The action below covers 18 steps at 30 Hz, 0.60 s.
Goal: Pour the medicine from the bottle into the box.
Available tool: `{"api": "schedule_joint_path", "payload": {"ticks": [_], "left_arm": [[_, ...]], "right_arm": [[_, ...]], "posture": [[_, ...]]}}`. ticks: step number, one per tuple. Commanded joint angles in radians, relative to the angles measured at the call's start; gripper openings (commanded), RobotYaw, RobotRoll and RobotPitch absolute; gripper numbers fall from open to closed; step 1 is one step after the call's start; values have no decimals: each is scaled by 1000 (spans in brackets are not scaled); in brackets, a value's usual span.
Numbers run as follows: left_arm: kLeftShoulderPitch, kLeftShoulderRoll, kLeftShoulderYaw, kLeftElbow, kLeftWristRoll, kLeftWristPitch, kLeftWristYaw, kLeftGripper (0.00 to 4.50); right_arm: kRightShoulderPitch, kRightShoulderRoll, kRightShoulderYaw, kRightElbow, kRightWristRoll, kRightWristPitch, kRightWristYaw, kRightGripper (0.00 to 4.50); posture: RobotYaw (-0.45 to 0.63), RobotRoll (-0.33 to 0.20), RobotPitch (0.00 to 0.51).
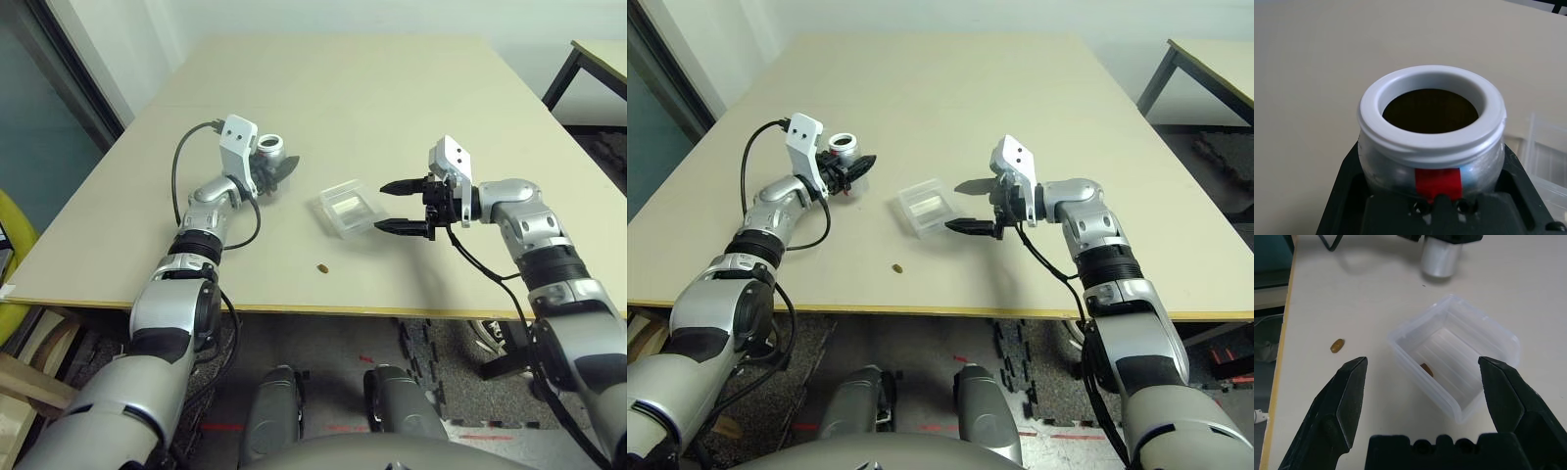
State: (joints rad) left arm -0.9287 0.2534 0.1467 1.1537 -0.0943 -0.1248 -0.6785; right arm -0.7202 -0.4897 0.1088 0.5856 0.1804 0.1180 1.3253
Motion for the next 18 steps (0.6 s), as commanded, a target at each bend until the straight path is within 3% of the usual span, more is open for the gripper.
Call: {"api": "schedule_joint_path", "payload": {"ticks": [1,18], "left_arm": [[-16,-6,-25,43,33,-39,22,2669],[-22,-23,-46,109,73,-79,85,2669]], "right_arm": [[9,-7,7,-19,-3,4,-2,4500],[8,-18,5,-31,-4,13,-4,4500]], "posture": [[-186,0,35],[-197,0,35]]}}
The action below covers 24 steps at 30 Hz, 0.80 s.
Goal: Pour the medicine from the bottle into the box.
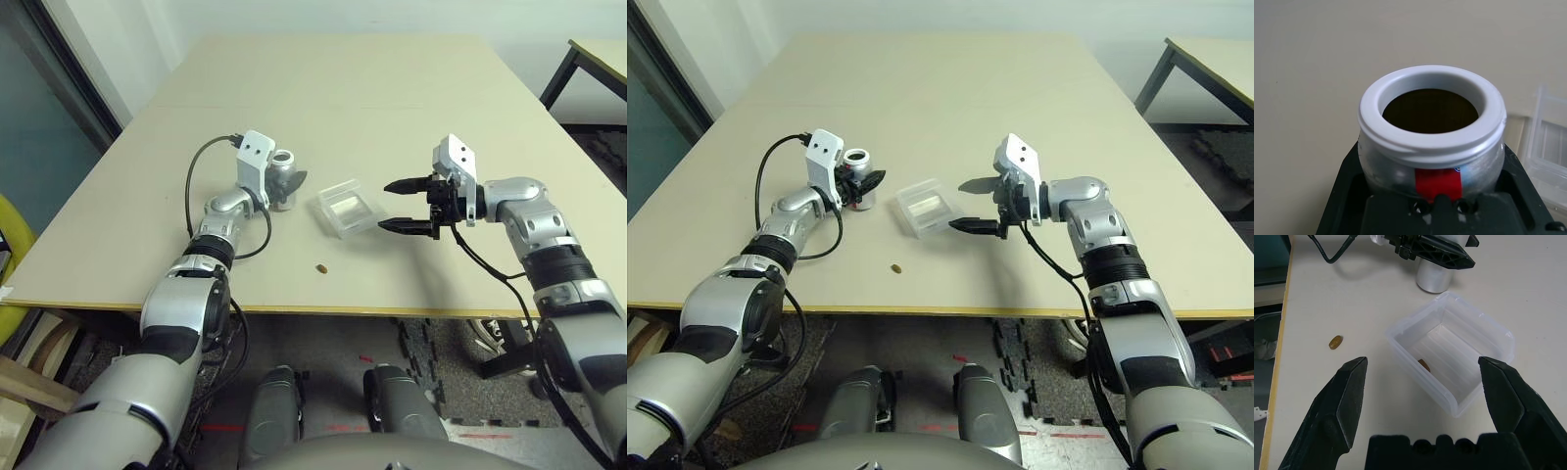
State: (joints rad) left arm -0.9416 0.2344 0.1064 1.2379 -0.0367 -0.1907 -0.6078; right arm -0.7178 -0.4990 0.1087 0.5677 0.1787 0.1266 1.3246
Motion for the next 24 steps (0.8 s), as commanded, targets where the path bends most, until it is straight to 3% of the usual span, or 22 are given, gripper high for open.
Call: {"api": "schedule_joint_path", "payload": {"ticks": [1,7,12,24], "left_arm": [[-7,-3,-7,26,17,-13,18,2669],[1,0,-3,30,15,-10,31,2669],[2,0,0,30,10,-6,29,4458],[13,3,5,14,-1,-8,6,4458]], "right_arm": [[6,-8,5,-12,-2,4,-3,4500],[4,-6,6,-10,-3,2,-3,4500],[3,-5,6,-13,-2,4,-3,4500],[2,-3,8,-8,-4,2,-4,4500]], "posture": [[-197,0,35],[-197,0,35],[-193,0,40],[-191,0,40]]}}
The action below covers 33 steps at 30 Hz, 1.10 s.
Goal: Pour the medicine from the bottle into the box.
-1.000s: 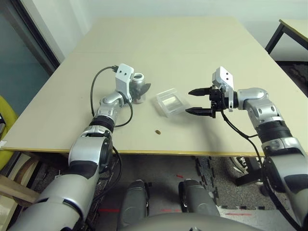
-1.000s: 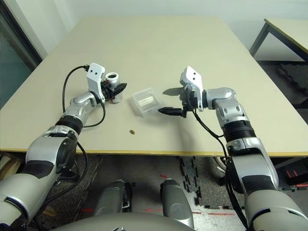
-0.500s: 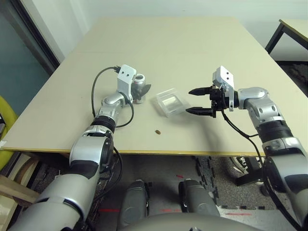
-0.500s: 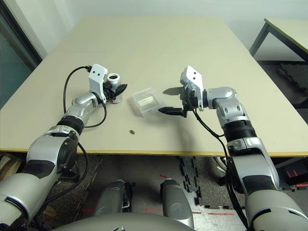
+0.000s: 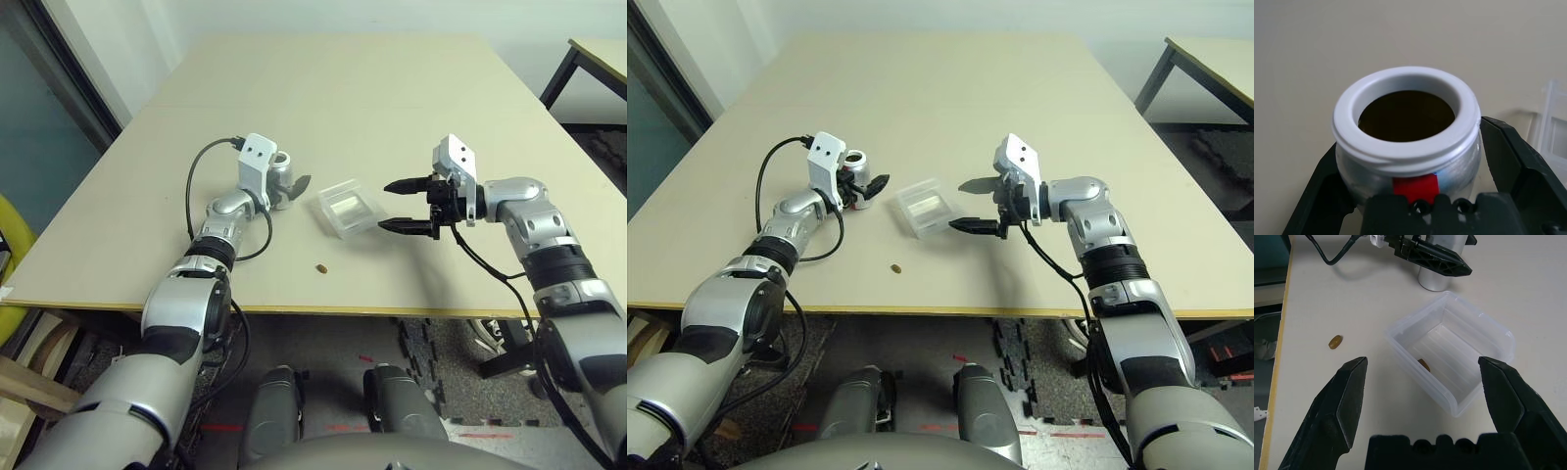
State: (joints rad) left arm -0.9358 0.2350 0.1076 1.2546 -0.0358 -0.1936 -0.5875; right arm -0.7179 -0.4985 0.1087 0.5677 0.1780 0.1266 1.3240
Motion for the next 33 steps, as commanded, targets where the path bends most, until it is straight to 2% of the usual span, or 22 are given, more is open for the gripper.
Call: {"api": "schedule_joint_path", "payload": {"ticks": [1,20,33], "left_arm": [[10,3,4,-7,-3,-6,-18,4458],[113,42,37,-145,-62,23,-94,4458],[296,63,33,-409,-117,134,-158,4458]], "right_arm": [[2,-3,7,-8,-4,1,-4,4500],[-24,10,12,50,-16,-33,2,4500],[-29,14,11,81,-24,-57,4,4500]], "posture": [[-190,0,40],[-160,0,34],[-151,0,29]]}}
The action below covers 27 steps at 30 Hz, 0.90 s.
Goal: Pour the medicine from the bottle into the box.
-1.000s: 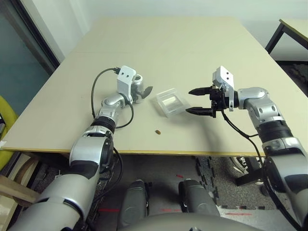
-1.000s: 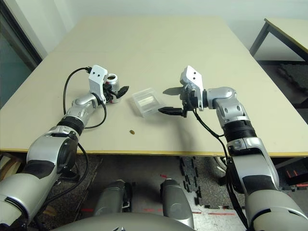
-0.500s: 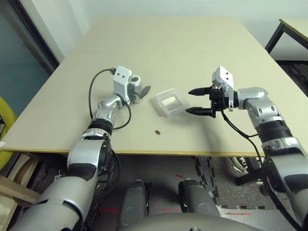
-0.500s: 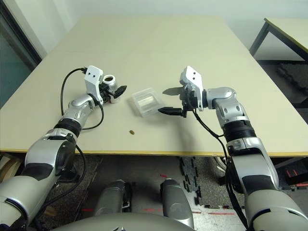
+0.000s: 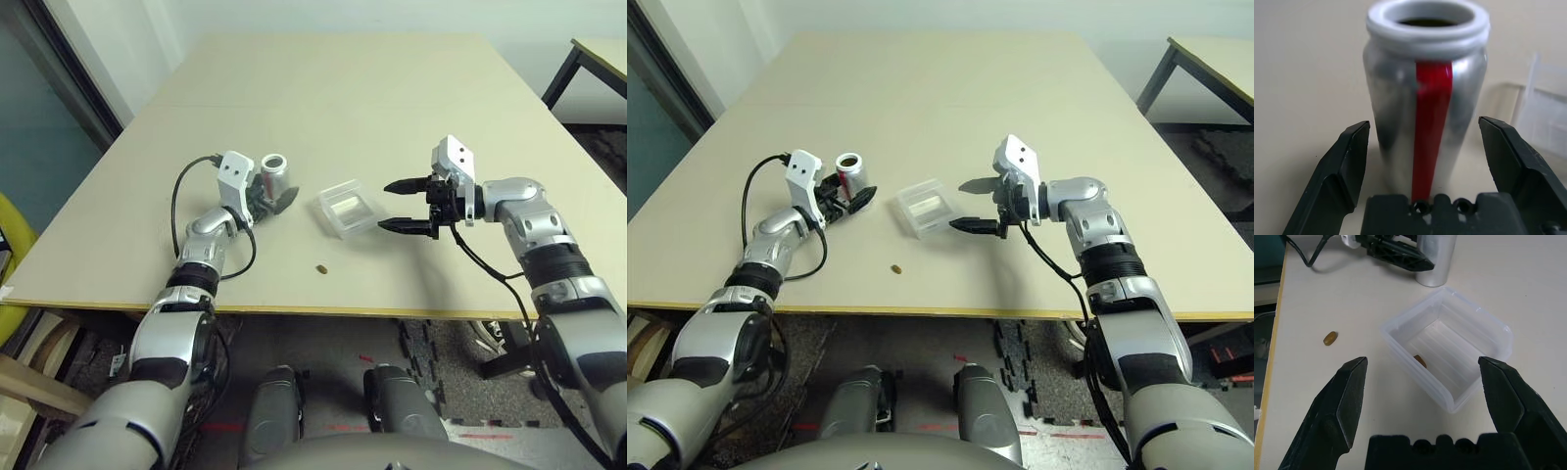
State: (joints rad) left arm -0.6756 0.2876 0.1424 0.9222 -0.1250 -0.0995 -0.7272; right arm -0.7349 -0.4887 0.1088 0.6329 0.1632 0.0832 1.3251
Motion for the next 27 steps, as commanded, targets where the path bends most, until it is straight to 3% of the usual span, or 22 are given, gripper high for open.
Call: {"api": "schedule_joint_path", "payload": {"ticks": [1,9,17,21,27], "left_arm": [[53,14,-3,-108,-33,54,-23,4458],[209,51,14,-429,-109,240,-17,4458],[306,140,91,-695,-219,432,10,4458],[297,198,162,-692,-258,473,38,4458],[216,283,243,-549,-269,443,76,4458]], "right_arm": [[-13,3,10,20,-10,-16,4,4500],[-18,-11,1,48,-11,-31,5,4500],[-14,-16,-38,78,10,-24,-26,4500],[-12,-12,-87,97,31,-24,-92,4500],[-15,-16,-198,136,61,-4,-276,4500]], "posture": [[-151,0,29],[-147,0,39],[-122,0,56],[-114,0,65],[-119,0,78]]}}
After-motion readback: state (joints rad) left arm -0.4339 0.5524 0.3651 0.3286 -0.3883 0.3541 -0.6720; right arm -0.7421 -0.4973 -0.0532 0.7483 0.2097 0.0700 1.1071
